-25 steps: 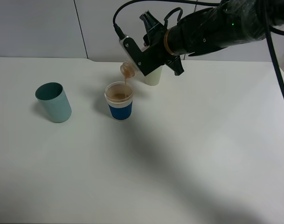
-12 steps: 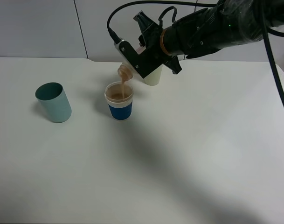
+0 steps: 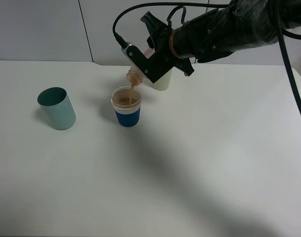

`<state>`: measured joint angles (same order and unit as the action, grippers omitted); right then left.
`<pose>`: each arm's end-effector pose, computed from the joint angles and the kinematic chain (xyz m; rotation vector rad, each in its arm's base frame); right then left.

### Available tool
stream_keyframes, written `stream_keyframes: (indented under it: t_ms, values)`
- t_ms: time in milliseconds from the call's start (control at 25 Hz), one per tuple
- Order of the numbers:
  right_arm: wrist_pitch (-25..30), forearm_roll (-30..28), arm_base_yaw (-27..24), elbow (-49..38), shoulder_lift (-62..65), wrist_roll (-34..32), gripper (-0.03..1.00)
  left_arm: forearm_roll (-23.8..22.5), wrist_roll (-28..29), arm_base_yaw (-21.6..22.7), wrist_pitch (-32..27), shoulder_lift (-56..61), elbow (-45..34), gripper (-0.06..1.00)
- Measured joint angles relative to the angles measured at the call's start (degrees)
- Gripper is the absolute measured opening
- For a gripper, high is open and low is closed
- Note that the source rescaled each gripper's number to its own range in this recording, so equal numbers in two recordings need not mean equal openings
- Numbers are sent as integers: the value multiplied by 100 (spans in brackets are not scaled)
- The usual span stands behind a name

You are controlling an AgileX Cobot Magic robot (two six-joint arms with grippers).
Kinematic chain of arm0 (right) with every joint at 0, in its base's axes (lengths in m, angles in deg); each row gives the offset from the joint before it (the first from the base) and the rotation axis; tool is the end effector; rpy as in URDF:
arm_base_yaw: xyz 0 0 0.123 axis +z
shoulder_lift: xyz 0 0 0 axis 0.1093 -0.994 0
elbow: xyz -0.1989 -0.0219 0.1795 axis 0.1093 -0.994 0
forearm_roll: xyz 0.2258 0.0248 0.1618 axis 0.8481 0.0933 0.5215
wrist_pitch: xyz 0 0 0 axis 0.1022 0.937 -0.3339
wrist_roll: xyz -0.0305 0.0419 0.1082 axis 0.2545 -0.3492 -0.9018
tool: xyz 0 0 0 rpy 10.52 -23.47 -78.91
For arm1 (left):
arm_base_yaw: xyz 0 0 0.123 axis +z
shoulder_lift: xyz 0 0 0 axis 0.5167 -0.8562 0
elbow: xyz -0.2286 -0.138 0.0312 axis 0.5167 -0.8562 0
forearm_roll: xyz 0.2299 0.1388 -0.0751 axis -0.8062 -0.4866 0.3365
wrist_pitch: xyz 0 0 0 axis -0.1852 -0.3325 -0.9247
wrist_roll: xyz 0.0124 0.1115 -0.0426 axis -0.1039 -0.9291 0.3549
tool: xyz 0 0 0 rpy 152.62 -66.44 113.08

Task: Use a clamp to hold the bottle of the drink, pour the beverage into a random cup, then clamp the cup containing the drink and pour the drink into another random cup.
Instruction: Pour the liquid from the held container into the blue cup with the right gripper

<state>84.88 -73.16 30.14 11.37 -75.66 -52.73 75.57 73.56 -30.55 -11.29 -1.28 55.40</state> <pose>0.3915 0.2590 0.1652 -2.1990 0.6516 -1.0036 0.0597 0.0070 0.2814 -0.0724 2.0201 0.0427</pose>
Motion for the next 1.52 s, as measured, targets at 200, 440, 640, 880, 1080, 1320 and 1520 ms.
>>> stream_keyframes:
  t_ms: [200, 440, 640, 880, 1080, 1320, 1520]
  values:
    - [11, -154, 0, 0, 0, 0, 0, 0, 0, 0, 0, 0, 0, 100]
    - [11, -283, 0, 0, 0, -4, 0, 0, 0, 0, 0, 0, 0, 100]
    - [11, -294, 0, 0, 0, -164, 0, 0, 0, 0, 0, 0, 0, 100]
    - [12, -294, 0, 0, 0, -231, 0, 0, 0, 0, 0, 0, 0, 100]
    - [12, -294, 0, 0, 0, -171, 0, 0, 0, 0, 0, 0, 0, 100]
    - [51, -294, 92, 0, 0, -80, 0, 0, 0, 0, 0, 0, 0, 100]
    - [64, -294, 222, 0, 0, 56, 0, 0, 0, 0, 0, 0, 0, 100]
